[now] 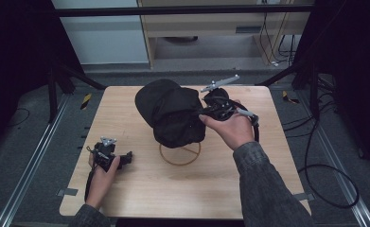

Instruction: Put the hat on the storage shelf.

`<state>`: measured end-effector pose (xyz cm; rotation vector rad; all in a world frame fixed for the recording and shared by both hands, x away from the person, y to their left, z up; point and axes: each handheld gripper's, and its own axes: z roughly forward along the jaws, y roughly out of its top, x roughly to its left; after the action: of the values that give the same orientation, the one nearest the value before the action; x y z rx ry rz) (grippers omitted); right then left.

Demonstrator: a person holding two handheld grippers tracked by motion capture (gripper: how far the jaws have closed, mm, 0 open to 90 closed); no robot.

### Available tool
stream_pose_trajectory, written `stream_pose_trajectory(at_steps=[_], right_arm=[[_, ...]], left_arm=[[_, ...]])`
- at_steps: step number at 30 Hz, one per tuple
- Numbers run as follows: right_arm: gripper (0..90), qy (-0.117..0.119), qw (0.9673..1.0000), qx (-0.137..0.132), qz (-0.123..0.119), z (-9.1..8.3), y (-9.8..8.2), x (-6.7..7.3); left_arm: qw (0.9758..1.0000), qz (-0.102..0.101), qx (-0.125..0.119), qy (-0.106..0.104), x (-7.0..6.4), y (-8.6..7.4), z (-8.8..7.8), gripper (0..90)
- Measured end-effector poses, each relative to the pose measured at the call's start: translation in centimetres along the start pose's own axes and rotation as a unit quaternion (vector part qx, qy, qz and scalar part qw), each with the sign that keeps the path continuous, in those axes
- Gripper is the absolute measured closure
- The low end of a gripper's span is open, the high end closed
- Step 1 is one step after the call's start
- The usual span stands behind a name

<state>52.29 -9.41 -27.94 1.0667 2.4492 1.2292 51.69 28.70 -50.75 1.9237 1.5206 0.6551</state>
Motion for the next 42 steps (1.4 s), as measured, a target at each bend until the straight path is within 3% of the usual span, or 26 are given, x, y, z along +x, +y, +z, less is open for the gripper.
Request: stream_pose_trajectory(at_steps=[15,31,42], right_arm=[[81.2,-0.008,1.0,0.0,-0.002,0.0,0.1,0.0],[71.5,-0.008,1.0,-0.001,0.001,-0.6,0.1,-0.1],[71.1,-0.007,1.0,-0.001,0.0,-1.0,0.0,-0.1]], left_arm=[[1.0,0.001,0.0,-0.001,0.0,0.0,0.0,0.0],[1.0,0.001,0.0,-0.001,0.0,0.0,0.0,0.0],[1.0,0.001,0.0,-0.001,0.0,0.0,0.0,0.0]])
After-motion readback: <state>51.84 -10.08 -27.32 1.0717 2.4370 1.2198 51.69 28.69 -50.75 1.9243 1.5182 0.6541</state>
